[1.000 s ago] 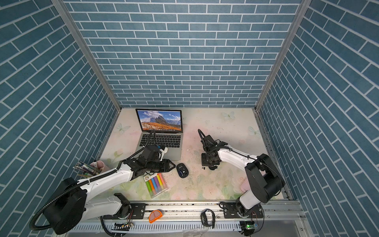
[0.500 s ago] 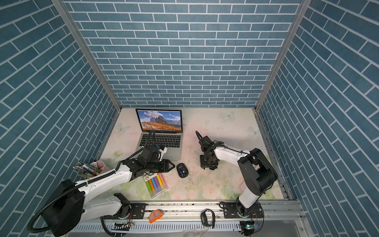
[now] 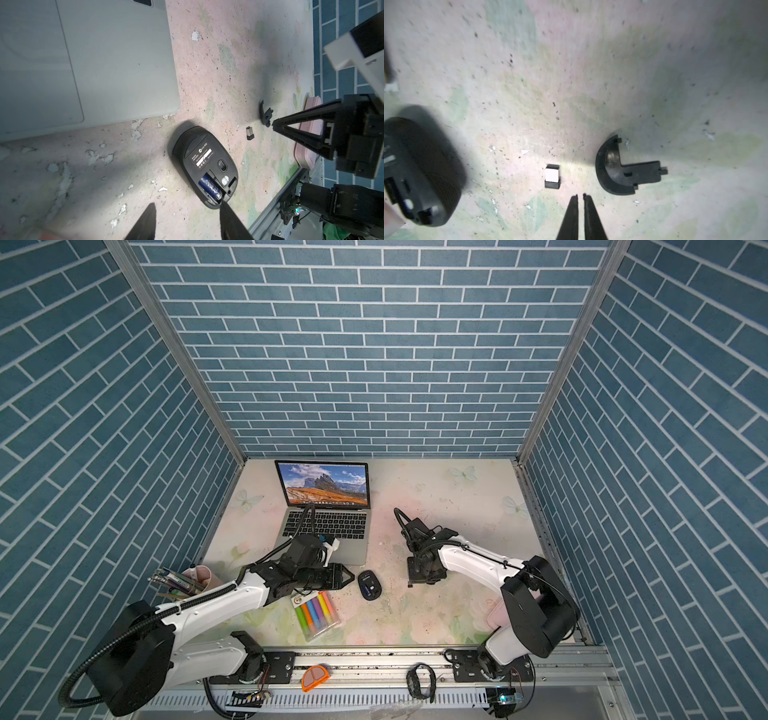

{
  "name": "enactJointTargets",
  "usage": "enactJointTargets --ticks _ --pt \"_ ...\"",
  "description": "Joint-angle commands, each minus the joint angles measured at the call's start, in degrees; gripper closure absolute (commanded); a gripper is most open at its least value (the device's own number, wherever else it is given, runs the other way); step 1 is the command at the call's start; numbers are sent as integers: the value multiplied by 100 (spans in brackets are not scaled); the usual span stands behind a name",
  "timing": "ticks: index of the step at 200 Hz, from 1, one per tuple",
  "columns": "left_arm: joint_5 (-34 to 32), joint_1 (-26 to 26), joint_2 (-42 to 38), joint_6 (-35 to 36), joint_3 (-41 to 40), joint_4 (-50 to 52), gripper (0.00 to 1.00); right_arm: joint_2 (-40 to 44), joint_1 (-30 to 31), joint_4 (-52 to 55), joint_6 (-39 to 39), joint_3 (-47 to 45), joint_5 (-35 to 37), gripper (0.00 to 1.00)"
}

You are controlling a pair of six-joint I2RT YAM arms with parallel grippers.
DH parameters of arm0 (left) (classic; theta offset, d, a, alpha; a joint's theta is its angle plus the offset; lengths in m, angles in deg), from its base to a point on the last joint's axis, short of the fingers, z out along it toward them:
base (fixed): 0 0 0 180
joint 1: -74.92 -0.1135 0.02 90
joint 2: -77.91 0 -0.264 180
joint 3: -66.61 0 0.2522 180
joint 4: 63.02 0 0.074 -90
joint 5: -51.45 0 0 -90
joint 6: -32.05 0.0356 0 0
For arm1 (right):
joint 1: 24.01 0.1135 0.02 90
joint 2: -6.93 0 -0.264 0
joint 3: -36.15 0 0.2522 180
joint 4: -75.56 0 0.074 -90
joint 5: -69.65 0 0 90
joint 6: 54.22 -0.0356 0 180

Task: Insert the wireless mouse receiver into the laptop
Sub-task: Adjust the lid at the center of the board, then pick up the USB plug at the center of the board.

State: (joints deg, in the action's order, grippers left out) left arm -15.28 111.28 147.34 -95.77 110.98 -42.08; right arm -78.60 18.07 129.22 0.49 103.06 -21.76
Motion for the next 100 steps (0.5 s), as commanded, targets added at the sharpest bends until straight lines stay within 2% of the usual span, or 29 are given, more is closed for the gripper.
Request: enactJointTargets --ticks 1,49,100 --pt "-127 -6 -95 78 57 138 49 169 141 405 -265 190 376 79" --pt "-151 -5 -96 139 112 228 49 -139 424 216 -482 217 280 64" --pt "-186 -5 -125 168 118 293 49 -519 580 4 -588 198 279 67"
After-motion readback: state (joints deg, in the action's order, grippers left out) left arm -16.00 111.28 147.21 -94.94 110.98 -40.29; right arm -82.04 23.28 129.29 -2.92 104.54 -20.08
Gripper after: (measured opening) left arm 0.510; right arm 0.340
